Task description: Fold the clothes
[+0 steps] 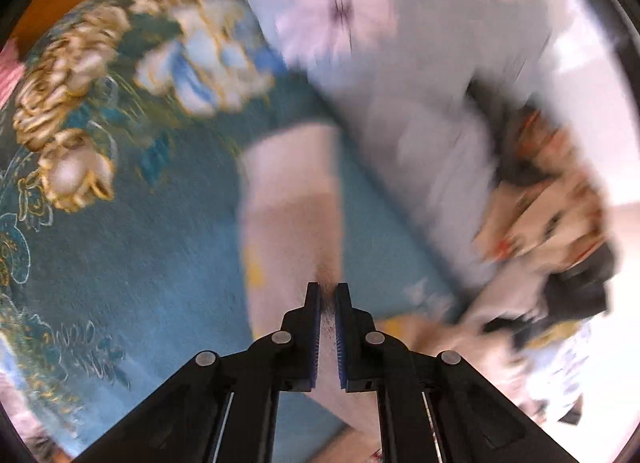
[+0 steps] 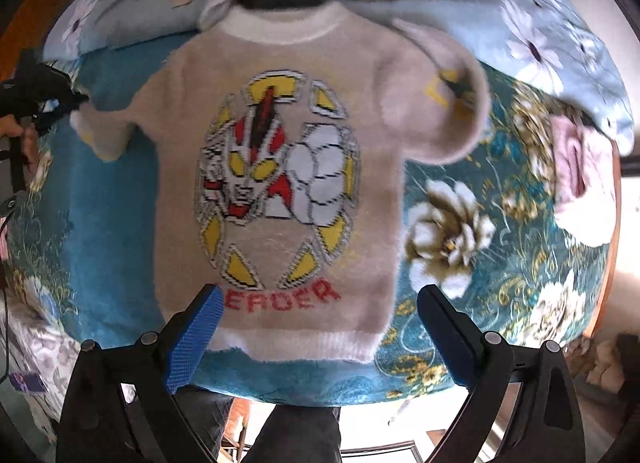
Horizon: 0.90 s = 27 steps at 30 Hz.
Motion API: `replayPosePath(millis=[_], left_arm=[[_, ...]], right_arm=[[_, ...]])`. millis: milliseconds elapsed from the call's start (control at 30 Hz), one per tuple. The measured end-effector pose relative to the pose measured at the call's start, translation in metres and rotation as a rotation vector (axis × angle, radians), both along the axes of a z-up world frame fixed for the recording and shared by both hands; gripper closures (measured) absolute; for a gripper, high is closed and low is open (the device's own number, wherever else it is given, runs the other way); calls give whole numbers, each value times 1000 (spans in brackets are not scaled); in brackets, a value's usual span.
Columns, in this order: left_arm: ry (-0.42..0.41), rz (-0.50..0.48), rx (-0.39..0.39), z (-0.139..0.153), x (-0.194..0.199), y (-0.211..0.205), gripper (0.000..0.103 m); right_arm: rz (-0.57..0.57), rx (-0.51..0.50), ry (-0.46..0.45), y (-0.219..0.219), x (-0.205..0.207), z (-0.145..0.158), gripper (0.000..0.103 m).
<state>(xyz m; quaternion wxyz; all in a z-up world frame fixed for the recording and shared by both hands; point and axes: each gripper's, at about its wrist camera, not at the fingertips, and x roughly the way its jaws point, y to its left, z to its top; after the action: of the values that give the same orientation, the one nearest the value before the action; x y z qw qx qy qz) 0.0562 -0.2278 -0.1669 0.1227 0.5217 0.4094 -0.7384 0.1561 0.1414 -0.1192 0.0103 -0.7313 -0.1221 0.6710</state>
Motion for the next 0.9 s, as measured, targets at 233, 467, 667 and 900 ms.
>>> replayPosePath(millis=[233,467,667,900], left_arm=[[22,152,-11,-19,82,-44,99],[-25,123,67,-41,60,-38,97],[-12,-19,67,-33,-16,11,51],[-211,-293,-151,-56,-75,83,43]], right_arm=[[64,-14,-23,-20,1,-10,5],[30,-26,-31,-13,4,-14,5],[-12,-19,-29,-1,11,-11,5],[-77,2,-18,19,24,-4,5]])
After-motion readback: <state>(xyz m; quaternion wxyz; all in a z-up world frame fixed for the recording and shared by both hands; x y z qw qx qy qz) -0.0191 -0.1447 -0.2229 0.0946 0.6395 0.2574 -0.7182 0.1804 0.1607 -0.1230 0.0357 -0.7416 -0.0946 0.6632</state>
